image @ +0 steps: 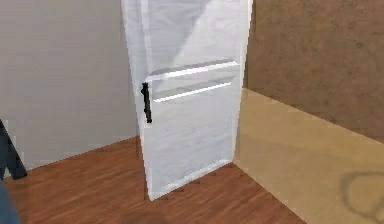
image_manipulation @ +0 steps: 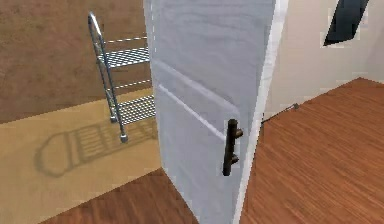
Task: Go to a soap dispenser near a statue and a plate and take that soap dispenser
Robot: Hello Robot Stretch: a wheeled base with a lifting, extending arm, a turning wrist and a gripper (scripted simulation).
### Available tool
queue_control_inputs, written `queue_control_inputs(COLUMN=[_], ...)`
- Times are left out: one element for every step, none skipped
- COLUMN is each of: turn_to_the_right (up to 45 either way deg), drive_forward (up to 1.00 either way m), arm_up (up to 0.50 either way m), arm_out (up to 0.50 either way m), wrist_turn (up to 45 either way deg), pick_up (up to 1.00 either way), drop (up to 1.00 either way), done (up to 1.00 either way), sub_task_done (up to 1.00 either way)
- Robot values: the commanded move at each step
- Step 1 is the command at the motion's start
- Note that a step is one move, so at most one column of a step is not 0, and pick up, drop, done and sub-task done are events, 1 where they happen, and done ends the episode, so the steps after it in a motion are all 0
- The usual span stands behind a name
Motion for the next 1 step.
queue_control_inputs(turn_to_the_right=[0.0], drive_forward=[0.3], arm_up=[0.0], arm_out=[0.0], wrist_turn=[0.0], pick_up=[0.0], drop=[0.0], done=[0.0], sub_task_done=[0.0])
